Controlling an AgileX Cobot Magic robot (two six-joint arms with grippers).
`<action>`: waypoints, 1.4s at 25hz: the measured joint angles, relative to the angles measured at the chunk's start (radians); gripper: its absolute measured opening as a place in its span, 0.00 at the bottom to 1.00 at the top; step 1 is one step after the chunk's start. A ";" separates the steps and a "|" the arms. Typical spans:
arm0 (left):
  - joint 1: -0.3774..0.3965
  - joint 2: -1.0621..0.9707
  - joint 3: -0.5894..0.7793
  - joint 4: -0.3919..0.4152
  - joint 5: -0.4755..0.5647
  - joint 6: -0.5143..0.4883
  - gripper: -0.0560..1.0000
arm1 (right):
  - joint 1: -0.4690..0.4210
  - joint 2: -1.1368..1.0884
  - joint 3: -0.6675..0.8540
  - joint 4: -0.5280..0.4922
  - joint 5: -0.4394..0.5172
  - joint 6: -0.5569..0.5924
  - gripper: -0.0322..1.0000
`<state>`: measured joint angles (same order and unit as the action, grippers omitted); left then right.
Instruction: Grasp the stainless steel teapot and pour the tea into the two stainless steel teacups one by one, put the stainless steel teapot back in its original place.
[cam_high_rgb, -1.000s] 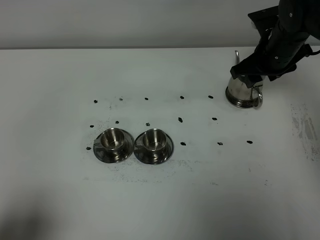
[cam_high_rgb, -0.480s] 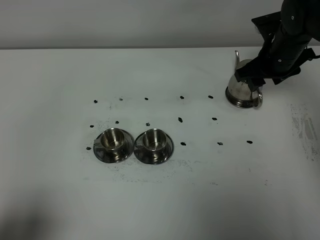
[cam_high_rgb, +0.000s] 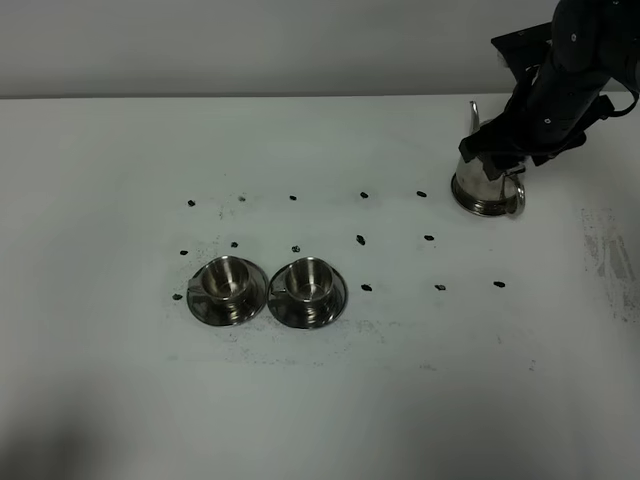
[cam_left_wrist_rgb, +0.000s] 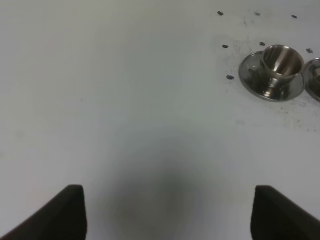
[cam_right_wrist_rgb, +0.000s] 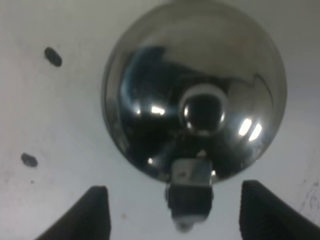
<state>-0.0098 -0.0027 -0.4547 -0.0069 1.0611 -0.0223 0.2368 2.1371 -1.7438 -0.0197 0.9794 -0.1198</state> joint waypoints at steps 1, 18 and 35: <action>0.000 0.000 0.000 0.000 0.000 0.000 0.67 | 0.000 0.011 -0.008 0.000 0.003 -0.001 0.56; 0.000 0.000 0.000 0.000 0.000 -0.001 0.67 | -0.001 0.077 -0.020 -0.039 0.004 0.022 0.56; 0.000 0.000 0.000 0.000 0.000 -0.001 0.67 | -0.001 0.096 -0.020 -0.046 -0.012 0.018 0.20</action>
<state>-0.0098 -0.0027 -0.4547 -0.0069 1.0611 -0.0232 0.2357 2.2328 -1.7635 -0.0659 0.9677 -0.1015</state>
